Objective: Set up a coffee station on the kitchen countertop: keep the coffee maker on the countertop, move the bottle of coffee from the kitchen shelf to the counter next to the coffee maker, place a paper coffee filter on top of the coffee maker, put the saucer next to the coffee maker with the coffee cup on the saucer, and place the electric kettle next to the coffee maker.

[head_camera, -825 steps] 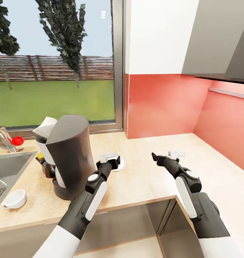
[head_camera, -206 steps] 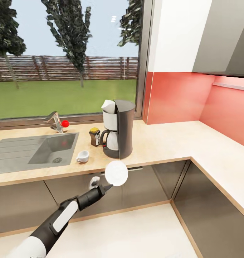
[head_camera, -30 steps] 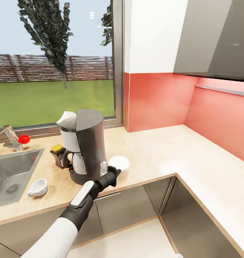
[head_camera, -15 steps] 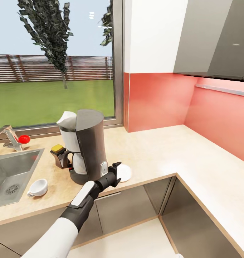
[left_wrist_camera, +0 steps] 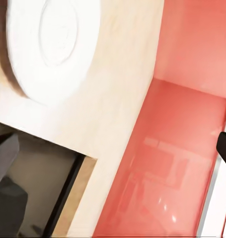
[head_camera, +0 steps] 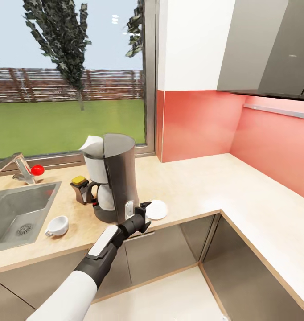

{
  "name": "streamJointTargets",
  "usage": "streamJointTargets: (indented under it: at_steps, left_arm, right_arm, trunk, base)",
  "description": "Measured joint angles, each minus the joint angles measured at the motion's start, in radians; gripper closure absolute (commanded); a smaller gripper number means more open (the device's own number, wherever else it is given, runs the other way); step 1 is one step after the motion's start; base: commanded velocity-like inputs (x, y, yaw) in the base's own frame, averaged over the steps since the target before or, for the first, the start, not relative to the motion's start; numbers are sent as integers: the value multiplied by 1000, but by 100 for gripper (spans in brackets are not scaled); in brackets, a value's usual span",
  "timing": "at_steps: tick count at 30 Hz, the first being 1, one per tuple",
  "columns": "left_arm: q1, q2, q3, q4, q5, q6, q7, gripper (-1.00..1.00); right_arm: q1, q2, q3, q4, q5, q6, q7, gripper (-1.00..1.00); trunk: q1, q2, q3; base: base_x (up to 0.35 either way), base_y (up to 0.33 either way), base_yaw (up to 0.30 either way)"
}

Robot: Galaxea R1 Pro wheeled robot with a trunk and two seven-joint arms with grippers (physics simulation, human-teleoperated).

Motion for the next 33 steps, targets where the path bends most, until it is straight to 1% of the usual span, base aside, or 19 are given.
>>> streamJointTargets:
  at_steps: [8, 20, 21, 22, 23, 24, 25, 26, 28, 29, 30, 31, 32, 33]
  left_arm:
    - [0, -3, -2, 0, -2, 1, 0, -100]
    - [3, -5, -3, 0, -4, 6, -7, -100]
    - [12, -2, -6, -1, -7, 23, -10, -100]
    - [40, 4, -8, -1, -12, 68, -14, -100]
    - [63, 11, -8, -1, -14, 95, -16, -100]
    - [76, 17, -7, -1, -15, 108, -17, -100]
    - [102, 35, -8, -2, -20, 126, -18, -100]
    - [116, 47, -9, -2, -21, 133, -20, -100]
    - [169, 101, -14, -1, -42, 149, -35, -100]
    - [200, 130, -15, 0, -61, 152, -49, -100]
    - [252, 172, -14, 1, -110, 155, -80, -100]
    - [291, 200, -15, 2, -158, 155, -103, -100]
    - [309, 213, -15, 3, -184, 154, -114, -100]
    - [339, 234, -15, 9, -245, 151, -136, -100]
  right_arm:
    - [0, 0, 0, 0, 0, 0, -1, -100]
    - [0, 0, 0, 0, 0, 0, -1, -100]
    - [0, 0, 0, 0, 0, 0, -2, -100]
    - [0, 0, 0, 0, 0, 0, -2, -100]
    - [0, 0, 0, 1, 0, 0, -2, -100]
    - [0, 0, 0, 1, 0, 0, -3, -100]
    - [0, -1, 0, 1, 0, 0, -3, -100]
    - [0, -1, 0, 1, 0, 0, -3, -100]
    - [0, -3, 0, 2, 0, 0, -4, -100]
    - [0, -4, 0, 2, 0, -1, -4, -100]
    - [0, -6, 0, 2, 0, -1, -5, -100]
    - [-1, -8, -1, 2, 0, -1, -5, -100]
    - [-1, -8, -1, 2, 0, -1, -5, -100]
    - [0, -9, -1, 2, 0, -1, -5, -100]
  trunk:
    - [0, 0, 0]
    - [0, 0, 0]
    - [0, 0, 0]
    - [0, 0, 0]
    - [0, 0, 0]
    - [0, 0, 0]
    - [0, 0, 0]
    - [0, 0, 0]
    - [-1, 0, 0]
    - [-1, 0, 0]
    - [-1, 0, 0]
    - [-1, 0, 0]
    - [-1, 0, 0]
    - [-1, 0, 0]
  base:
    - [-327, 14, 0]
    - [-326, -74, 0]
    - [-94, -12, 0]
    - [-60, -8, 0]
    - [-48, -6, 0]
    - [-31, -4, 0]
    - [-25, -3, 0]
    - [-16, -2, 0]
    - [-8, -1, 0]
    - [-3, 0, 0]
    - [-2, 0, 0]
    - [-2, 0, 0]
    - [-1, 0, 0]
    - [0, 0, 0]
